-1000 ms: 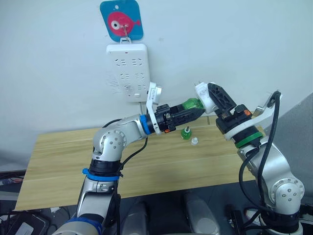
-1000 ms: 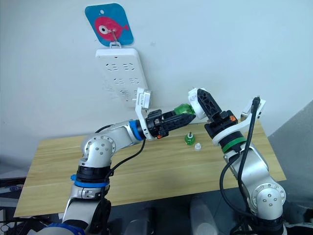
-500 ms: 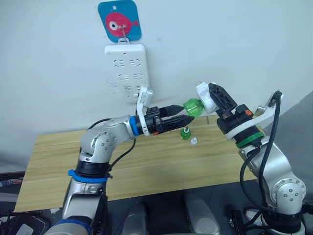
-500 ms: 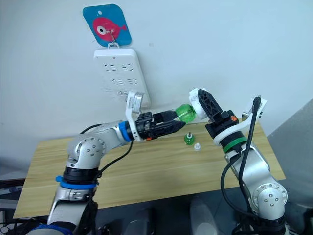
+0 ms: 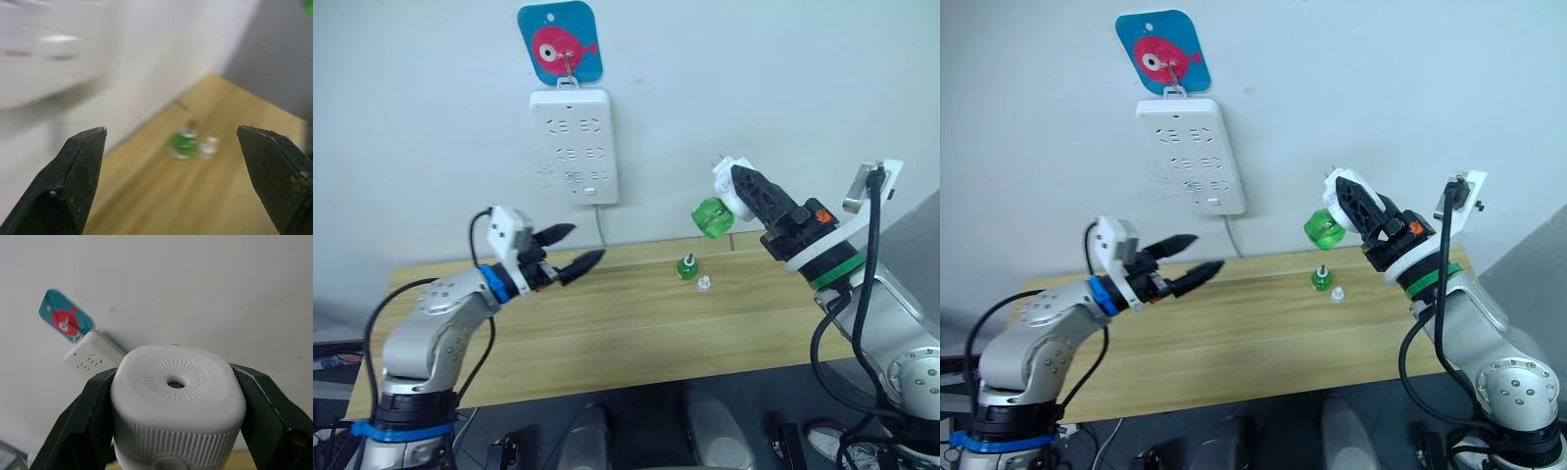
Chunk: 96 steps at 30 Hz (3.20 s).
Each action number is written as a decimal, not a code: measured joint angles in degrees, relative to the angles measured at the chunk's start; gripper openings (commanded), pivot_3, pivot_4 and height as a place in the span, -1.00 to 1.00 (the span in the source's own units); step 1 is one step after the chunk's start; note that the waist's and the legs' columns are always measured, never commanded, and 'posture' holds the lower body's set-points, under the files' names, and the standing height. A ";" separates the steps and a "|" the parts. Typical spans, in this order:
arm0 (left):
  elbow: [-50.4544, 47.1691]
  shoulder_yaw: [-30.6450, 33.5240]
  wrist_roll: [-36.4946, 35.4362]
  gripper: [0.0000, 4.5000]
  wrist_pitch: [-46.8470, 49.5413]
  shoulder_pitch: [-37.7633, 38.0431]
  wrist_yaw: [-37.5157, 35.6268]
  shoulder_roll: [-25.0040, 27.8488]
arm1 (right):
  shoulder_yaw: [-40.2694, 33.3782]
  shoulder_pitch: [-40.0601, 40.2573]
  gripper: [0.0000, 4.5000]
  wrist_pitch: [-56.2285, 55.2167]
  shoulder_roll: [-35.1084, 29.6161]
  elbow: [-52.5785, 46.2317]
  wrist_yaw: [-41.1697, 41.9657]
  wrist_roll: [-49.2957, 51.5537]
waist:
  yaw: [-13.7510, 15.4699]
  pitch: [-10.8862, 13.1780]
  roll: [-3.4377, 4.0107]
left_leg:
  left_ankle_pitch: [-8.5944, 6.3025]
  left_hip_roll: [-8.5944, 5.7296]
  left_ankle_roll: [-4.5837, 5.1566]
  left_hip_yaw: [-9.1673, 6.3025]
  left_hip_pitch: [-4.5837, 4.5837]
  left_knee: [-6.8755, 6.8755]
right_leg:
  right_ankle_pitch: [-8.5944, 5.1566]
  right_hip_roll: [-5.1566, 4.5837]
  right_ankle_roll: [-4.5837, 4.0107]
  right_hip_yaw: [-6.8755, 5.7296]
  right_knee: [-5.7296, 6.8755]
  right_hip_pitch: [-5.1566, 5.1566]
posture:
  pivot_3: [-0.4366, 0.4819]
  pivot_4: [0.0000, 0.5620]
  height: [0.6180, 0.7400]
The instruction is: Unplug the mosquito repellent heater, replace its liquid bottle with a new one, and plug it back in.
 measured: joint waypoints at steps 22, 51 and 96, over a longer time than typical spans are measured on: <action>24.95 -4.73 5.87 1.00 -4.58 -21.90 -9.82 4.78 | 3.90 -0.75 0.37 7.60 -6.62 -6.15 8.22 -5.46 | 0.51 -0.52 -0.37 | 0.00 0.00 -0.01 -0.05 -0.02 -0.01 | 0.00 -0.01 0.00 -0.10 -0.04 0.00 | -0.50 -0.34 1.00; 27.00 -8.37 13.30 1.00 -10.74 -26.97 -10.41 -2.32 | 4.30 -0.35 0.37 7.71 -6.60 -7.58 7.54 -5.37 | 2.28 -0.58 -0.47 | 0.08 -0.10 -0.09 -0.32 -0.20 0.19 | 0.01 -0.11 0.01 -0.32 0.01 0.04 | -0.54 -0.31 1.00; 21.14 -6.69 5.12 -0.41 2.21 -28.25 -15.66 -0.19 | 19.60 -19.50 0.36 17.32 4.72 5.00 10.68 -24.66 | -1.44 -0.68 -0.54 | 0.17 -0.07 -0.26 -0.25 -0.23 0.00 | 0.01 -0.09 0.01 -0.30 -0.22 -0.04 | -0.50 -0.40 1.00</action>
